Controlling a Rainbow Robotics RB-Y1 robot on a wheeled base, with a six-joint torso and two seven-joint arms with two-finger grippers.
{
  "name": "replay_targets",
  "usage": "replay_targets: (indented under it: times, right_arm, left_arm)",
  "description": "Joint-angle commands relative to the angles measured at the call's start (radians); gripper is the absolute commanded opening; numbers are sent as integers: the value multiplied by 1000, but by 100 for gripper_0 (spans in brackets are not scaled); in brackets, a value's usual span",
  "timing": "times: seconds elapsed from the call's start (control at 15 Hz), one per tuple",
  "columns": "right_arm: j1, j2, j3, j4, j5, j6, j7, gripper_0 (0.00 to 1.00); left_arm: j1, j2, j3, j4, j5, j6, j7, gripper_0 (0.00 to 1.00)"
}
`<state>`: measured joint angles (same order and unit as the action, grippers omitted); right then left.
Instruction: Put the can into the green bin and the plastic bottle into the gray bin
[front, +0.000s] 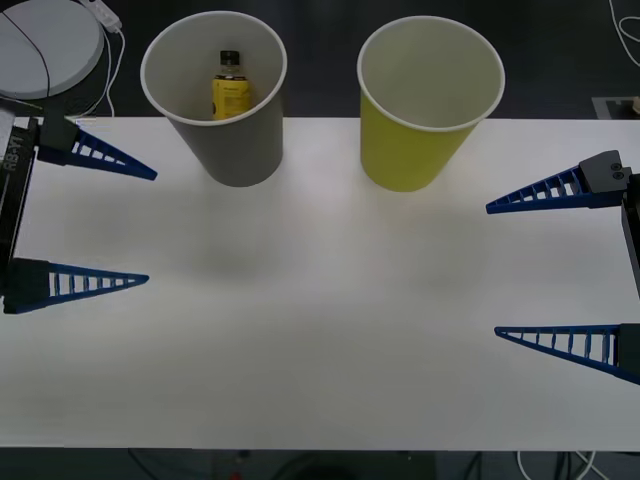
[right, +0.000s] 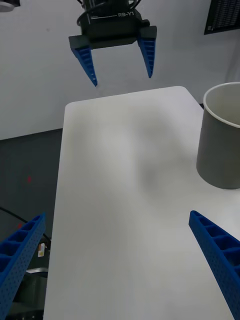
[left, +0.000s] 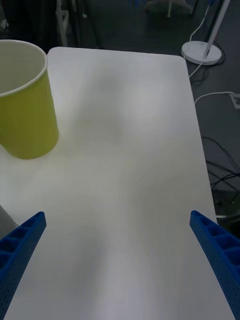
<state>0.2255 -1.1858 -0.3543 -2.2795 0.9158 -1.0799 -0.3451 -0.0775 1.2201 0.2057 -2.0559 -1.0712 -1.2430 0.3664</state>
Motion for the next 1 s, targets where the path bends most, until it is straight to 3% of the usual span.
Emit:
replay_targets:
  times: [0.07, 1.0]
  right_arm:
    - [0, 0, 0, 0, 0, 0, 0, 100]
    - [0, 0, 0, 0, 0, 0, 0, 100]
  left_arm:
    - [82, -27, 55, -59, -32, -1, -10, 100]
    - [173, -37, 77, -101, -64, 1, -61, 100]
